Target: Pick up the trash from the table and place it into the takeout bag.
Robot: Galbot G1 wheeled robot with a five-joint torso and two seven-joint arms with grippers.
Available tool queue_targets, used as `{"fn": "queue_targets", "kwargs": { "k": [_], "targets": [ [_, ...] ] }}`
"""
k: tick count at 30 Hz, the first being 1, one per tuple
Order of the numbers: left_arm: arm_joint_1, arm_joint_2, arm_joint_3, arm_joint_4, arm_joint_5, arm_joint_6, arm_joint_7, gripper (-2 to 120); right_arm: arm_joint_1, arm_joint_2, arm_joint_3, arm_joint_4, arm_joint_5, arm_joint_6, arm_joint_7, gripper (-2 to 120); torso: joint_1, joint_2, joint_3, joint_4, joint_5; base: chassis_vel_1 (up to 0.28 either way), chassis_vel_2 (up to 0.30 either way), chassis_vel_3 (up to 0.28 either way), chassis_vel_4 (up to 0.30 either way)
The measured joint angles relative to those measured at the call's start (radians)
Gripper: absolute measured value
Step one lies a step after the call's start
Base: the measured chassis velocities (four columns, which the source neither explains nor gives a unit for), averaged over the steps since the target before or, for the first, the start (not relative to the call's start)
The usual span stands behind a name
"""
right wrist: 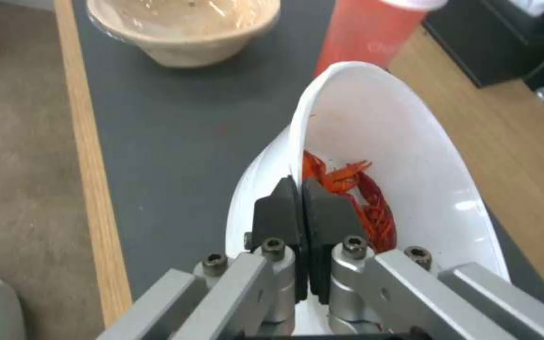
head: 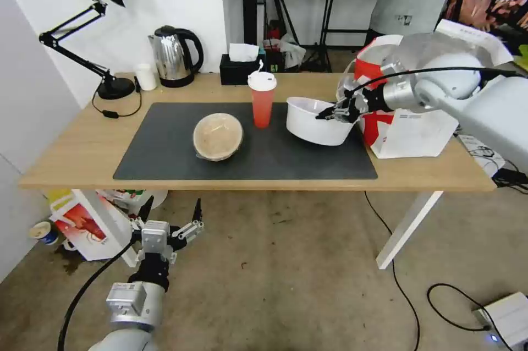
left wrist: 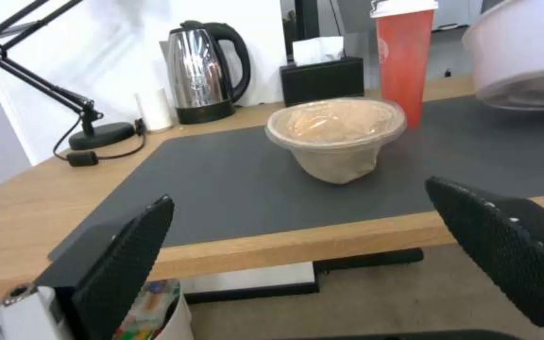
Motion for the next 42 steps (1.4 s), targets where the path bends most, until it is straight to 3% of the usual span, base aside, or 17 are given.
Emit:
{"fn": "queue_targets", "kwargs": {
  "k": [20, 34, 42],
  "targets": [
    [0.0, 0.0, 0.0, 0.0, 0.0, 0.0, 0.0, 100, 0.194, 0.035, -0.05, -0.003, 0.066, 0.0, -0.058, 0, 0.0, 0.0, 0.0, 0.0, -0.0001, 0.0, 0.0, 0.0, 0.0],
    [0.0, 0.0, 0.0, 0.0, 0.0, 0.0, 0.0, 100, 0.241, 0.051, -0.044, -0.021, 0.075, 0.007, -0.139, 0, 0.0, 0.0, 0.0, 0.0, 0.0, 0.0, 0.0, 0.0, 0.0],
    [0.0, 0.0, 0.0, 0.0, 0.0, 0.0, 0.0, 100, 0.272, 0.086, -0.009, -0.078, 0.041, 0.087, -0.207, 0, 0.0, 0.0, 0.0, 0.0, 0.0, 0.0, 0.0, 0.0, 0.0]
  ]
}}
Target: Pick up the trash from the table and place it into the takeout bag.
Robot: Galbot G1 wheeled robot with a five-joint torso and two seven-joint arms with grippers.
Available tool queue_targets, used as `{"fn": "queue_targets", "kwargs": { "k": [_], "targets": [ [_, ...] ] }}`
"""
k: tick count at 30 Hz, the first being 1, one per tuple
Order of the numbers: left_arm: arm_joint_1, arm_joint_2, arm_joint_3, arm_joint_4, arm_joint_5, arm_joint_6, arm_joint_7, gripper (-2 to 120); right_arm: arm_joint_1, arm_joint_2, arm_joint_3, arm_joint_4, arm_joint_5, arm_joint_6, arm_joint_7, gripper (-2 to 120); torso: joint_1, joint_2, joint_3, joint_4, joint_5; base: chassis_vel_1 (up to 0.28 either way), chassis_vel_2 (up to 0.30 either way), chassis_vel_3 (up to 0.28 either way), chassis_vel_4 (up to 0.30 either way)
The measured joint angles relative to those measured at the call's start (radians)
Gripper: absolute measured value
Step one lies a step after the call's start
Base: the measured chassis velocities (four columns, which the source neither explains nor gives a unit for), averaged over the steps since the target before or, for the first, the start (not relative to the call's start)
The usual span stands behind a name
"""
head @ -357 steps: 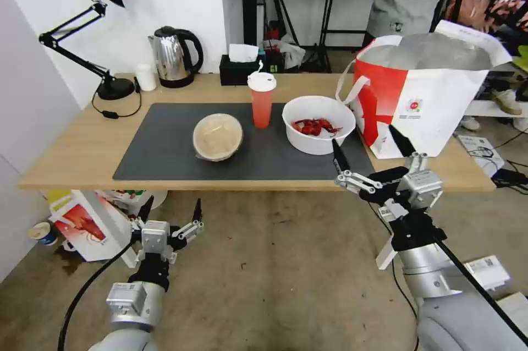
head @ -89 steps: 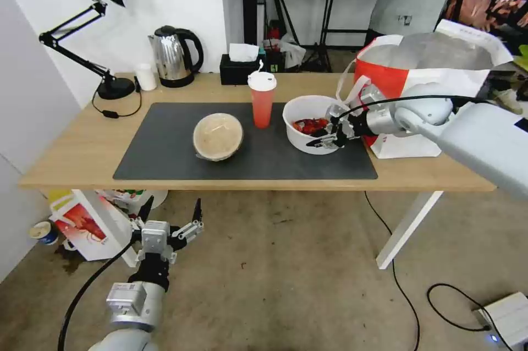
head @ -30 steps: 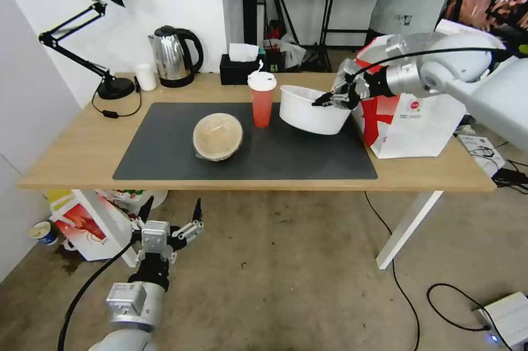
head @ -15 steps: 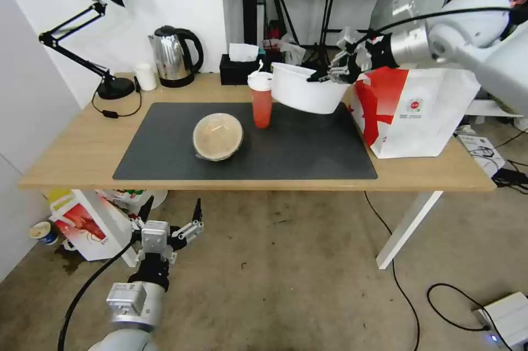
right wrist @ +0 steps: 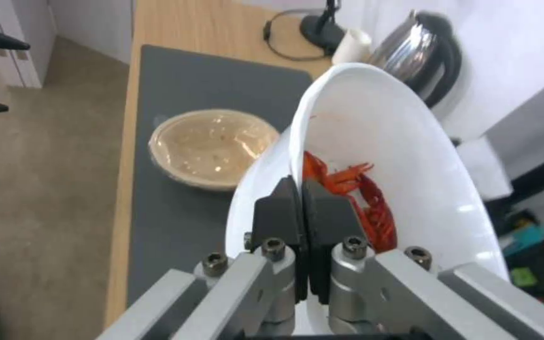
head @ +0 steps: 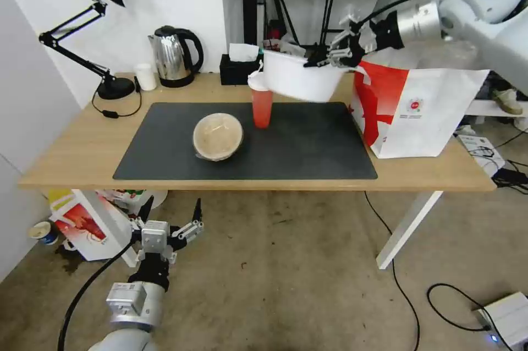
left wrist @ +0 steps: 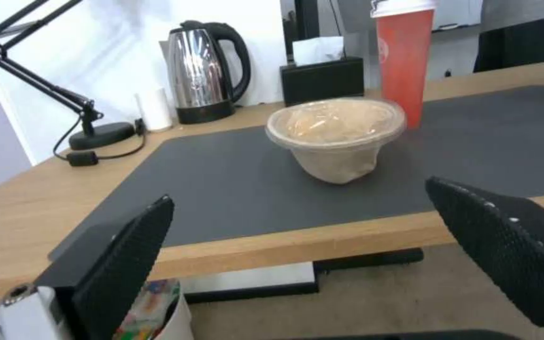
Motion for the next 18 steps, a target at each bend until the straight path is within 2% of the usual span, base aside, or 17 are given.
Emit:
{"fn": "queue_targets", "kwargs": {
  "k": [5, 18],
  "targets": [
    [0.0, 0.0, 0.0, 0.0, 0.0, 0.0, 0.0, 100, 0.016, 0.02, 0.032, -0.02, -0.021, 0.017, -0.021, 0, 0.0, 0.0, 0.0, 0.0002, -0.0001, 0.0, 0.0, 0.0, 0.0],
    [0.0, 0.0, 0.0, 0.0, 0.0, 0.0, 0.0, 100, 0.062, 0.047, 0.04, -0.024, -0.018, 0.021, -0.034, 0, 0.0, 0.0, 0.0, 0.0, -0.0001, 0.0, 0.0, 0.0, 0.0]
  ]
}}
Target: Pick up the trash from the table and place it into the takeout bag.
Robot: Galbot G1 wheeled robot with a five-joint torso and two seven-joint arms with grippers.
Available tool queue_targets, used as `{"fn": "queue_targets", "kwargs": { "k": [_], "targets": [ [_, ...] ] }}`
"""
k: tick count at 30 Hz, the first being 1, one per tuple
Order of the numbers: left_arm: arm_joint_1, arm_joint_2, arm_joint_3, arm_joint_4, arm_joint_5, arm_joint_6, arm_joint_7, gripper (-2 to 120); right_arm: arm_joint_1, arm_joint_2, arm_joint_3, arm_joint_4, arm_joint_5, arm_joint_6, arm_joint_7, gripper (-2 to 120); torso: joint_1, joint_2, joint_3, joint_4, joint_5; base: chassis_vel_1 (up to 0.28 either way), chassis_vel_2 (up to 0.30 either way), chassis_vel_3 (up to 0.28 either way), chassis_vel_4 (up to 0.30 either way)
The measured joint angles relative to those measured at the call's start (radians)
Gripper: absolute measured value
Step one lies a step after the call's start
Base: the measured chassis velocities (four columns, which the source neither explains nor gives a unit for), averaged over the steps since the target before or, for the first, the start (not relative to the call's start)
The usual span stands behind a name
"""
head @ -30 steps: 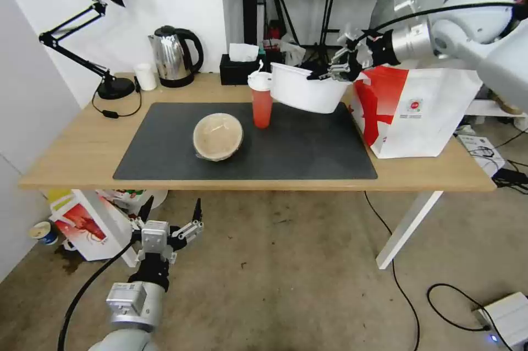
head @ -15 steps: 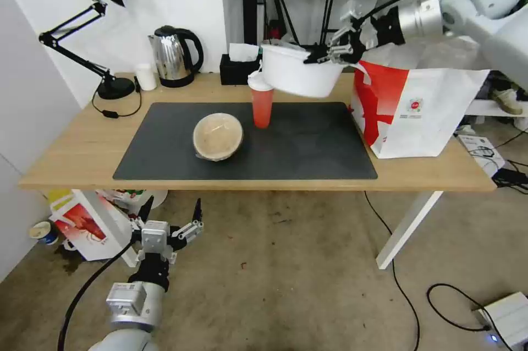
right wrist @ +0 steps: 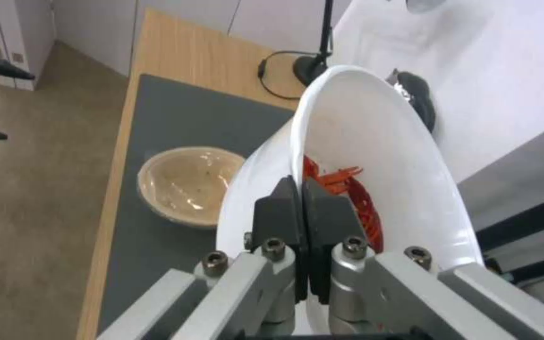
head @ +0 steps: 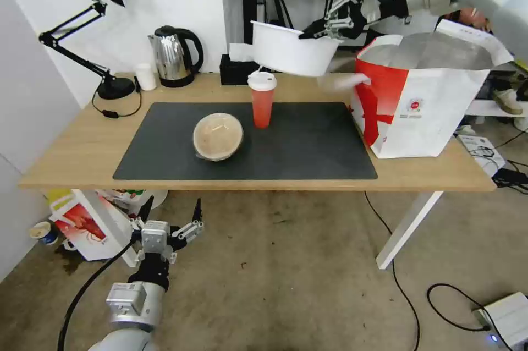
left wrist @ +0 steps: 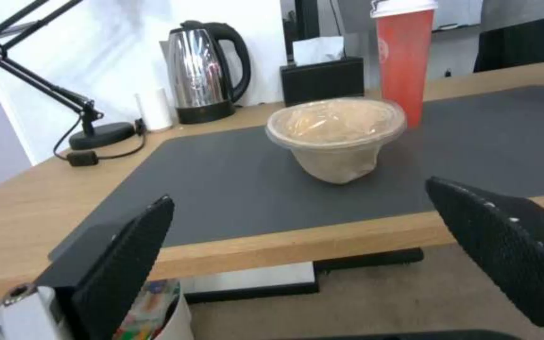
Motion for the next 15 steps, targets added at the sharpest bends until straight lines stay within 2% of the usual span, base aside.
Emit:
{"fn": "queue_targets", "kwargs": {
  "k": [15],
  "targets": [
    [0.0, 0.0, 0.0, 0.0, 0.0, 0.0, 0.0, 100, 0.05, 0.0, -0.002, -0.066, -0.024, 0.009, -0.041, 0, 0.0, 0.0, 0.0, 0.0001, 0.0001, 0.0, 0.0, 0.0, 0.0]
  ]
}}
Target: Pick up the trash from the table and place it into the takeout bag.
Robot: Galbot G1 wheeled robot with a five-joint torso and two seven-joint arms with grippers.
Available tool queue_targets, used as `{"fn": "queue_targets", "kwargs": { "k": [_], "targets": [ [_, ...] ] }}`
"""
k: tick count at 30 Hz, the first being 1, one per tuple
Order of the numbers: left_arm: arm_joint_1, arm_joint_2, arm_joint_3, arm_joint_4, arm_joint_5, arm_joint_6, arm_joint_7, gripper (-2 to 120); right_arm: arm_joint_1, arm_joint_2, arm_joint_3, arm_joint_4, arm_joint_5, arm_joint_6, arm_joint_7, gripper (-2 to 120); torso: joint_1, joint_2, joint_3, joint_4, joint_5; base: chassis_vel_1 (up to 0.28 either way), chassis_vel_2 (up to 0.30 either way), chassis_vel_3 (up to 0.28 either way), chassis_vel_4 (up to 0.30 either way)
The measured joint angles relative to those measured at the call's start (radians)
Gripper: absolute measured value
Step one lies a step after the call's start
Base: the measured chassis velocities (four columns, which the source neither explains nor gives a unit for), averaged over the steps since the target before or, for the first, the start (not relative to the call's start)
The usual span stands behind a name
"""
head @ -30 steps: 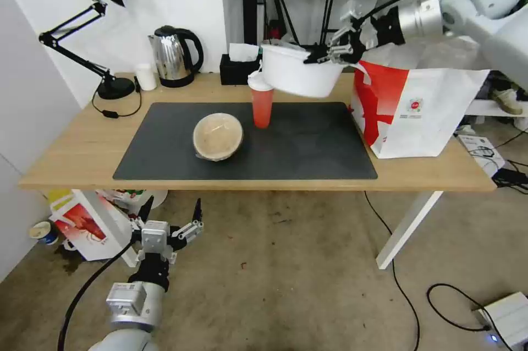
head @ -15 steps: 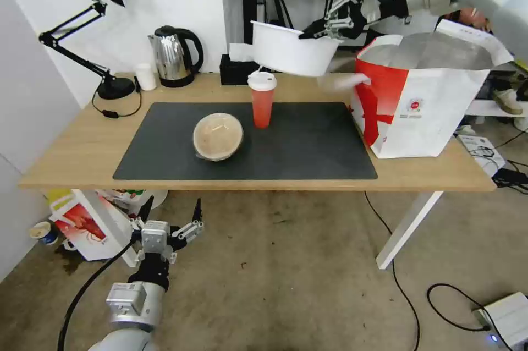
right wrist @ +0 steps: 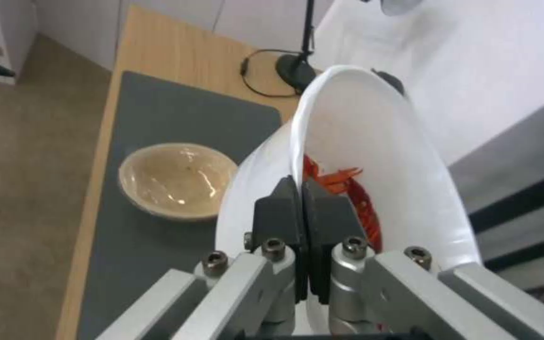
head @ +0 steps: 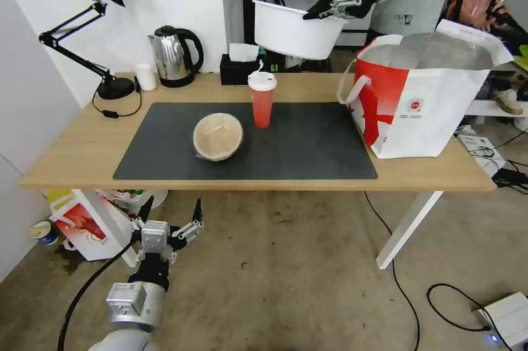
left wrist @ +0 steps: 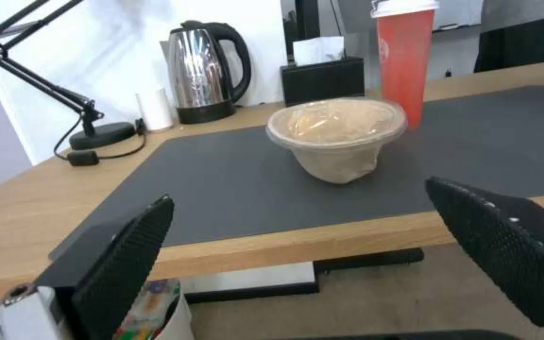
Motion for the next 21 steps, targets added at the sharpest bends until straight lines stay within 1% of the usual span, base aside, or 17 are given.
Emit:
{"fn": "queue_targets", "kwargs": {
  "k": [5, 9, 13, 17, 21],
  "targets": [
    [0.0, 0.0, 0.0, 0.0, 0.0, 0.0, 0.0, 100, -0.001, -0.016, 0.012, -0.01, -0.018, 0.008, -0.005, 0, 0.0, 0.0, 0.0, -0.0001, 0.0001, 0.0, 0.0, 0.0, 0.0],
    [0.0, 0.0, 0.0, 0.0, 0.0, 0.0, 0.0, 100, -0.043, -0.058, 0.056, -0.016, -0.055, 0.021, -0.01, 0, 0.0, 0.0, 0.0, -0.0002, 0.0003, 0.0, 0.0, 0.0, 0.0],
    [0.0, 0.0, 0.0, 0.0, 0.0, 0.0, 0.0, 100, -0.072, -0.076, 0.082, -0.016, -0.064, 0.025, -0.01, 0, 0.0, 0.0, 0.0, -0.0002, 0.0003, 0.0, 0.0, 0.0, 0.0],
    [0.0, 0.0, 0.0, 0.0, 0.0, 0.0, 0.0, 100, -0.109, -0.106, 0.135, -0.028, -0.089, 0.033, -0.02, 0, 0.0, 0.0, 0.0, -0.0001, 0.0001, 0.0, 0.0, 0.0, 0.0],
    [0.0, 0.0, 0.0, 0.0, 0.0, 0.0, 0.0, 100, -0.114, -0.121, 0.153, -0.042, -0.103, 0.041, -0.03, 0, 0.0, 0.0, 0.0, -0.0003, 0.0002, 0.0, 0.0, 0.0, 0.0]
  ]
}}
